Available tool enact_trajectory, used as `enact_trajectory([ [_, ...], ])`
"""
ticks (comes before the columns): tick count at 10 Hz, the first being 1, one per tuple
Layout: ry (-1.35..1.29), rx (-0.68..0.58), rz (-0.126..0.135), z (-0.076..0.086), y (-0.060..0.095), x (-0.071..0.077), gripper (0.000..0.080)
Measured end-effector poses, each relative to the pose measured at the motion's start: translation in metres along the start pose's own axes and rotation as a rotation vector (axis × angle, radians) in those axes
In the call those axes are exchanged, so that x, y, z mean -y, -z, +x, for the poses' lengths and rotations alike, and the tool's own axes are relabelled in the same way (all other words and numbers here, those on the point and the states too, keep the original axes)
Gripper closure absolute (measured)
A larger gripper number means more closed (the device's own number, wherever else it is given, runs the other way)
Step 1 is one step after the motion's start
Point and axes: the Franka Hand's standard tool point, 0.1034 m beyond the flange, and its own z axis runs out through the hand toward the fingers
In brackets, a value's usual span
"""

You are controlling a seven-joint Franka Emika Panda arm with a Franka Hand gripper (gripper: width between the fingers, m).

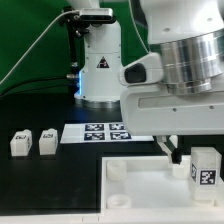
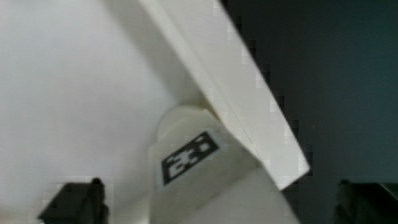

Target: Assemble one leg

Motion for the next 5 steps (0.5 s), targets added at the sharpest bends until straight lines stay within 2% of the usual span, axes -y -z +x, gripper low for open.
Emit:
enact_trajectory([
  [1,0.180,-0.005,-0.033,-0.0016,-0.0018,0.0020,0.0151],
  [2,0.311,-0.004,-0.049,-0.0021,-0.0030,0.0016,0.0151],
  [3,0.390,-0.004,-0.059,-0.0023,-0.0031,0.0018,0.0151],
  [4,0.437,-0.003,-0.059,-0.0019,-0.0031,0.0011,0.0151],
  [5,0.375,-0.004,-0.055,-0.0023,-0.0032,0.0017,0.0287],
])
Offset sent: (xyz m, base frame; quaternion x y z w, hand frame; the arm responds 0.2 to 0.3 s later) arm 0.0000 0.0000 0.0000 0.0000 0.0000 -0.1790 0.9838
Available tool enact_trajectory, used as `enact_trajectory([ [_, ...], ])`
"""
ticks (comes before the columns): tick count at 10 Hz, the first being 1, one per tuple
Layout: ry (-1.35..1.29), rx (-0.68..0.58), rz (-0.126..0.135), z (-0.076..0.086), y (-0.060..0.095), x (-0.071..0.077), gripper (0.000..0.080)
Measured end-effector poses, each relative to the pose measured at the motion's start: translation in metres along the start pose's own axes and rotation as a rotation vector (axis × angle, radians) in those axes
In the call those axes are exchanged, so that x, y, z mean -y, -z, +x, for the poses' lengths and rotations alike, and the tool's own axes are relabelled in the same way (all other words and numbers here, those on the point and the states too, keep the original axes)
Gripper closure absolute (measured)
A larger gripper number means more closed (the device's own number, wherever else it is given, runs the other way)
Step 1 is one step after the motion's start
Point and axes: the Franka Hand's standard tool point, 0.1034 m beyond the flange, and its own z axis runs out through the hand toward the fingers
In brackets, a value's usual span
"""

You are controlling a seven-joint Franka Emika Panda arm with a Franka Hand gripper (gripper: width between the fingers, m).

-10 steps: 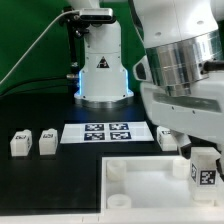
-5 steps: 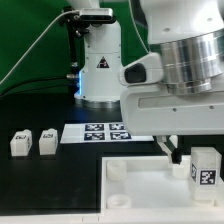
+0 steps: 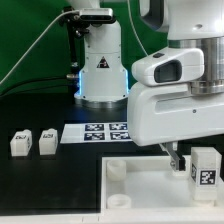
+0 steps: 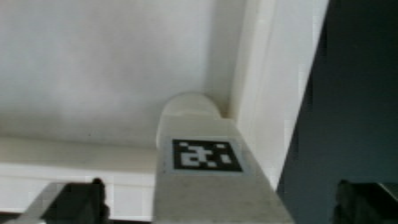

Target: Assemble one leg

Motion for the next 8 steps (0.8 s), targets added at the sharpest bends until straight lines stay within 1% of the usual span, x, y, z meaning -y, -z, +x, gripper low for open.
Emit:
enact_trajectory([
  [1,-0.045,0.000,0.003,-0.0001,-0.0001,0.0004,0.0287],
  [2,-0.158,0.001,0.006,-0.0002,-0.0002,0.0013,0.0426],
  [3,-0.251,0.002,0.004,-0.0004,-0.0005,-0.0015,0.0499],
  [4,-0.359,0.003,0.013,0.0001,-0.0004,-0.0017,0.0499],
  [6,-0.694,0.006,0.044,0.0022,-0.0018,-0.0019,0.0500],
  [7,-0.917,0.010,0.063,0.0022,-0.0033,-0.0005,0.0500],
  [8,-1.112,0.012,0.087,0.0026,-0.0041,0.0010,0.0500],
])
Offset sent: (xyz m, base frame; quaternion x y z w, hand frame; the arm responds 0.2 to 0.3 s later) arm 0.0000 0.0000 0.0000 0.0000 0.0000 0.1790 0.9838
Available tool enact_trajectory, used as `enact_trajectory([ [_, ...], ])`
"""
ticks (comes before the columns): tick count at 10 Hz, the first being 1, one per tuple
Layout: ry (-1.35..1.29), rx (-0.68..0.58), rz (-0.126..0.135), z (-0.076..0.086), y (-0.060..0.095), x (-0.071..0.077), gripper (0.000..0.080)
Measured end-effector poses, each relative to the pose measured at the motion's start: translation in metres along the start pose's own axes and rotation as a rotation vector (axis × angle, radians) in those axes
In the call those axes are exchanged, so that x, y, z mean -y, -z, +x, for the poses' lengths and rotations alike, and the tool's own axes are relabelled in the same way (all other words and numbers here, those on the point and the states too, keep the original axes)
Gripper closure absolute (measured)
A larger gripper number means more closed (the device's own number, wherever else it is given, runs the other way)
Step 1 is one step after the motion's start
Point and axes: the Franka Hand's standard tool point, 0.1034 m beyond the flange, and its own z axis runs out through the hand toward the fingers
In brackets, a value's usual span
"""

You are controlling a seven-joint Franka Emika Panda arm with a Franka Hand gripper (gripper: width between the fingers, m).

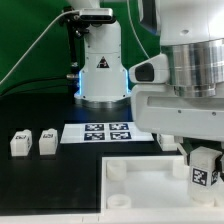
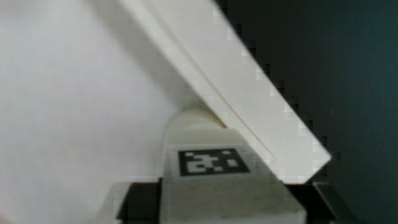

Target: Assemble one leg

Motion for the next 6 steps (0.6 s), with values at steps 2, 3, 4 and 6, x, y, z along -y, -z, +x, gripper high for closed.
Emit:
enact_trajectory([
  [2,-0.310,0.012,0.039,-0.0020,-0.0012,0.0020,0.0500],
  [3,-0.402,0.018,0.047,-0.0024,-0.0013,0.0029,0.0500],
  [4,-0.415,0.019,0.048,-0.0018,-0.0012,0.0027,0.0500],
  [6,-0.381,0.018,0.048,-0.0033,-0.0015,0.0030,0.0500],
])
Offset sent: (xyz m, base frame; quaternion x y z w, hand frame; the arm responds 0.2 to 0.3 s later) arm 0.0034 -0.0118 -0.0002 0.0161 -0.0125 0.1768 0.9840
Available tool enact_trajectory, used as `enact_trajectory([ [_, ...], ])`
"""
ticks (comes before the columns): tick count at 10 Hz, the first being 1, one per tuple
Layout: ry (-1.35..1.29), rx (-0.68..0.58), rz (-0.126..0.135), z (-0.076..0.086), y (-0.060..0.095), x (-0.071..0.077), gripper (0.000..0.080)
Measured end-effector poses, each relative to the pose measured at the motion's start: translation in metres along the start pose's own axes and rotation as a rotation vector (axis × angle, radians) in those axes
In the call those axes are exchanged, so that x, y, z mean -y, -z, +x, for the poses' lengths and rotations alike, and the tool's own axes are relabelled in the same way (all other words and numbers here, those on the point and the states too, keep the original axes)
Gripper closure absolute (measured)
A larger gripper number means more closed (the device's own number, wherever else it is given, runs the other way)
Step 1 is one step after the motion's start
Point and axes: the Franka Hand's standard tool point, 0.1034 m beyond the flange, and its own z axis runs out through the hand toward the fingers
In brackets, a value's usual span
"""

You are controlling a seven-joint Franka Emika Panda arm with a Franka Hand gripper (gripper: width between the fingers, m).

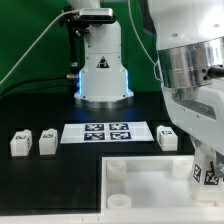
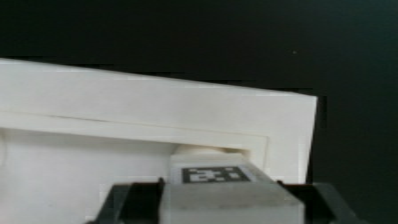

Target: Assemble one leg

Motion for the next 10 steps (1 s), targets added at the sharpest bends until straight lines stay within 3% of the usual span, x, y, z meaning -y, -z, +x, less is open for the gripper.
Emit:
enact_trajectory([
  [1,0.073,0.000,-0.001,0.0002,-0.0007,-0.0004,0.0472],
  [2,0.167,-0.001,-0.005,0.0016,-0.0014,-0.0011,0.0297],
  [3,0.335,0.000,-0.027,0.0035,0.0001,-0.0015,0.0297],
  [4,0.468,-0.011,-0.039,0.0016,0.0027,0.0011,0.0181],
  [8,0.898,-0.010,-0.048,0.0054,0.0012,0.0002,0.0151],
  [9,1.096,-0.038,-0.083,0.0081,0.0050,0.0042,0.0150],
  [10,1.212,-0.054,-0.096,0.0081,0.0072,0.0071,0.0150],
])
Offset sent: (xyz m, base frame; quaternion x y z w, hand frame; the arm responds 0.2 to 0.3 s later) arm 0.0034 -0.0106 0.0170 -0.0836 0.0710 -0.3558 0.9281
